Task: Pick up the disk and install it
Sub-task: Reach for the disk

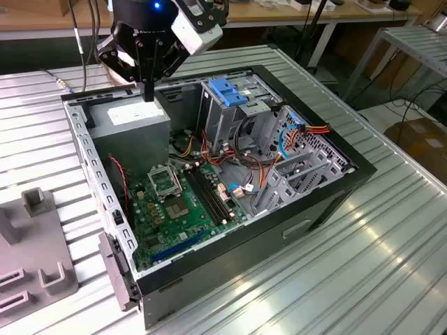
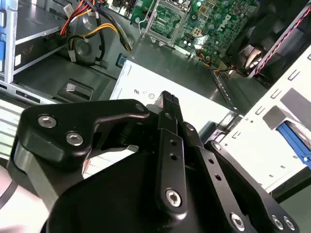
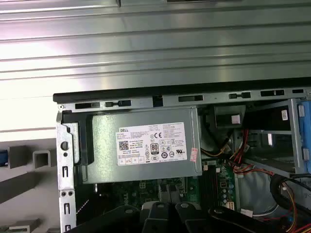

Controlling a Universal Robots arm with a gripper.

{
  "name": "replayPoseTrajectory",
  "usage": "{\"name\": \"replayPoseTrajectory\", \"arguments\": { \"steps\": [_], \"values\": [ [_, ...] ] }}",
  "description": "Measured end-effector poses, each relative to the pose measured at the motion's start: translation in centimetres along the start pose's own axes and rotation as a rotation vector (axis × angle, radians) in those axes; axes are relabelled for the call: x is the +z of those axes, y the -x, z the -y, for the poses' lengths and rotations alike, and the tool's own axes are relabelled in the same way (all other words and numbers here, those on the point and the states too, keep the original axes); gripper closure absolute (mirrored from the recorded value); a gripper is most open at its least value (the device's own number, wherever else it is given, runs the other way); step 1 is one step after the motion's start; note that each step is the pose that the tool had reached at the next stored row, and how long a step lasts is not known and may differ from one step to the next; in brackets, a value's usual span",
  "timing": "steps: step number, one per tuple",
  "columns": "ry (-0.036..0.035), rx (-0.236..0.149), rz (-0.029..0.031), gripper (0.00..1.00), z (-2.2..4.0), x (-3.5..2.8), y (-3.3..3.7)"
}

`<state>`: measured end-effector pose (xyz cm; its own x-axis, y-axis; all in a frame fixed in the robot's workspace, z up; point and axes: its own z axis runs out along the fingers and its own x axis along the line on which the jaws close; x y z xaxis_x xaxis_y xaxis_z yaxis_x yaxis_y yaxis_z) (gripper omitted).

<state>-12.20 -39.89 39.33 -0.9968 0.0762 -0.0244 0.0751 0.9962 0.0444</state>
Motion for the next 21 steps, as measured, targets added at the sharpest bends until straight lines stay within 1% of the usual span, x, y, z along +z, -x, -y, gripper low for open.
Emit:
{"name": "replayPoseTrajectory", "arguments": {
  "steps": [17, 21],
  "values": [
    [0.0, 0.0, 0.0, 0.9, 0.05, -0.02, -0.64],
    [0.0, 0.0, 0.0, 0.9, 0.07, -0.03, -0.91]
  ]
}}
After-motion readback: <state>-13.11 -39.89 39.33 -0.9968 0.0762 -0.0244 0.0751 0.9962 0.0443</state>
